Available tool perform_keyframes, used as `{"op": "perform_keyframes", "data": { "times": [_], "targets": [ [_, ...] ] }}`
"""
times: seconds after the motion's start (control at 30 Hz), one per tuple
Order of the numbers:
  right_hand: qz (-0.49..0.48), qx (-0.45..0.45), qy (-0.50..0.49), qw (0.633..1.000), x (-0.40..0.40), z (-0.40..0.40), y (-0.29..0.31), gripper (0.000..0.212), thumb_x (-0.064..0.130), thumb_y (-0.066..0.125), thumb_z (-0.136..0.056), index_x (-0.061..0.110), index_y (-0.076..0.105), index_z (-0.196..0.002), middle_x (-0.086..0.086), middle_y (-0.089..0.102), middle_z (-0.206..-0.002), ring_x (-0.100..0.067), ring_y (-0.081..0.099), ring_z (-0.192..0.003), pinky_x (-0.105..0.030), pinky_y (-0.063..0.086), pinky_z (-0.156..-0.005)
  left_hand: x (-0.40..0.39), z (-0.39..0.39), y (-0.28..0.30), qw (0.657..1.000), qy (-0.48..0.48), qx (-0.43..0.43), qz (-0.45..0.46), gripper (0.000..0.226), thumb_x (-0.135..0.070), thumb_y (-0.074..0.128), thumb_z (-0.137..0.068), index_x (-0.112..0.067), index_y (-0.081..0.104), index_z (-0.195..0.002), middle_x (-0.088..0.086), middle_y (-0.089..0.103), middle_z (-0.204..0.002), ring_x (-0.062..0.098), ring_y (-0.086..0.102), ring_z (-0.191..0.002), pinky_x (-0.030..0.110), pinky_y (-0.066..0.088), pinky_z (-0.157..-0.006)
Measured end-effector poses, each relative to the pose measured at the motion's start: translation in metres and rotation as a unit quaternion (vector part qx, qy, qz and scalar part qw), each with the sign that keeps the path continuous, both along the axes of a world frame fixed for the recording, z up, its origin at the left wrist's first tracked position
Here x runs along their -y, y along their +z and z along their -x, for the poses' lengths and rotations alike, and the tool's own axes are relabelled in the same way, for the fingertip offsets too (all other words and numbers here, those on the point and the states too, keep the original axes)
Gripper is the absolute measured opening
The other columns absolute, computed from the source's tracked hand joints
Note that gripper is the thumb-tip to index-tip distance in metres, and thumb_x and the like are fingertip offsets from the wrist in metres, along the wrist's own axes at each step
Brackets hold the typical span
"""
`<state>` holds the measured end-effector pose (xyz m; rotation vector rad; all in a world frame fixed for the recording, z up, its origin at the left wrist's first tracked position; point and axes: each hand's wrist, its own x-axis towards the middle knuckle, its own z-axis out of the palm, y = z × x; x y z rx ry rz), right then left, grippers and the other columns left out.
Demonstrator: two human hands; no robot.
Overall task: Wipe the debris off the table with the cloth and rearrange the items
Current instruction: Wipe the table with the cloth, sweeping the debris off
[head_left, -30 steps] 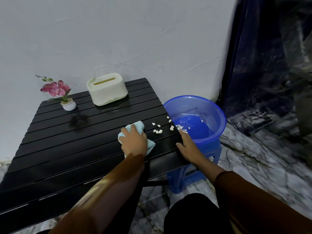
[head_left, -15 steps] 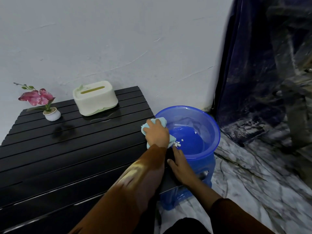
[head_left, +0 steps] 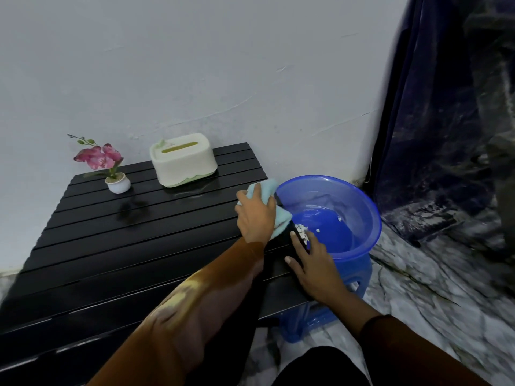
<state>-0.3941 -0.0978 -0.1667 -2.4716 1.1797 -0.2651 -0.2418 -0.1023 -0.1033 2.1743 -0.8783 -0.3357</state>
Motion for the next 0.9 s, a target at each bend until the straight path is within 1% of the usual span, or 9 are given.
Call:
{"op": "perform_keyframes", "data": {
  "times": [0.07,0.13,0.17,0.23,0.37,0.47,0.67,0.73,0.9],
  "targets": [
    [0.062,-0.026,0.042,0.997,0.001,-0.004,0.003,0.084,0.069,-0.001,-0.084,0.021,0.018,-0.149,-0.006,0.005,-0.161,-0.028,0.014,-0.147,-0.046,0.022,-0.116,-0.024,-0.018,0.000,1.000,0.016,0.008,-0.007,0.050,-0.039,0.046,-0.094,-0.028,0.036,-0.141,0.012,0.032,-0.138,0.034,0.042,-0.123,0.044,0.042,-0.095],
    [0.065,-0.059,0.084,0.993,0.001,-0.011,0.003,0.114,0.078,-0.027,-0.063,0.016,0.012,-0.150,-0.005,0.001,-0.161,-0.023,0.002,-0.149,-0.044,0.007,-0.120,-0.049,-0.034,0.000,0.999,0.031,0.011,-0.016,0.049,-0.039,0.046,-0.094,-0.027,0.036,-0.141,0.011,0.032,-0.138,0.034,0.042,-0.123,0.044,0.042,-0.095],
    [0.057,-0.079,0.096,0.991,0.000,-0.016,0.003,0.121,0.078,-0.033,-0.054,0.016,0.006,-0.150,-0.004,-0.002,-0.161,-0.021,-0.003,-0.149,-0.040,0.001,-0.120,-0.060,-0.040,0.001,0.999,0.039,0.009,-0.016,0.049,-0.039,0.046,-0.094,-0.027,0.037,-0.141,0.011,0.032,-0.138,0.034,0.043,-0.123,0.044,0.042,-0.095],
    [0.046,-0.109,0.109,0.987,-0.003,-0.022,0.005,0.128,0.077,-0.039,-0.045,0.016,0.001,-0.150,-0.002,-0.003,-0.161,-0.017,-0.005,-0.149,-0.037,-0.002,-0.120,-0.083,-0.053,0.002,0.999,0.053,0.003,-0.012,0.048,-0.039,0.046,-0.094,-0.028,0.038,-0.139,0.011,0.033,-0.137,0.033,0.043,-0.123,0.044,0.042,-0.095],
    [0.054,-0.138,0.104,0.984,-0.008,-0.024,0.005,0.133,0.077,-0.043,-0.041,0.018,0.003,-0.151,-0.001,0.003,-0.161,-0.015,-0.001,-0.149,-0.037,0.000,-0.120,-0.129,-0.077,0.005,0.997,0.075,0.013,-0.012,0.046,-0.040,0.047,-0.092,-0.029,0.041,-0.137,0.011,0.034,-0.135,0.033,0.044,-0.122,0.043,0.043,-0.094],
    [0.054,-0.140,0.100,0.984,-0.010,-0.023,0.008,0.123,0.081,-0.030,-0.051,0.019,0.005,-0.151,0.000,0.004,-0.161,-0.014,0.001,-0.149,-0.037,0.001,-0.120,-0.167,-0.099,0.007,0.994,0.101,0.032,-0.013,0.046,-0.041,0.048,-0.092,-0.030,0.042,-0.136,0.011,0.036,-0.135,0.034,0.045,-0.121,0.045,0.043,-0.093],
    [0.064,-0.136,0.088,0.985,-0.014,-0.024,0.009,0.062,0.047,0.021,-0.098,0.018,0.009,-0.150,0.000,0.007,-0.161,-0.015,0.004,-0.149,-0.037,0.003,-0.120,-0.245,-0.148,0.005,0.983,0.160,0.073,-0.045,0.045,-0.042,0.050,-0.090,-0.031,0.045,-0.134,0.014,0.038,-0.132,0.039,0.048,-0.117,0.048,0.043,-0.095],
    [0.064,-0.118,0.079,0.988,-0.015,-0.024,0.009,0.058,0.041,0.029,-0.099,0.018,0.013,-0.150,0.000,0.011,-0.160,-0.016,0.007,-0.148,-0.036,0.005,-0.120,-0.269,-0.158,0.001,0.979,0.177,0.085,-0.053,0.043,-0.040,0.051,-0.090,-0.030,0.048,-0.132,0.015,0.039,-0.130,0.041,0.049,-0.115,0.049,0.043,-0.095],
    [0.077,-0.106,0.056,0.990,-0.017,-0.023,0.006,0.057,0.043,0.032,-0.098,0.022,0.018,-0.149,0.002,0.015,-0.160,-0.020,0.010,-0.148,-0.038,0.009,-0.120,-0.322,-0.182,-0.012,0.972,0.194,0.108,-0.074,0.041,-0.036,0.053,-0.089,-0.028,0.052,-0.128,0.020,0.045,-0.124,0.044,0.050,-0.113,0.050,0.045,-0.096]
  ]
}}
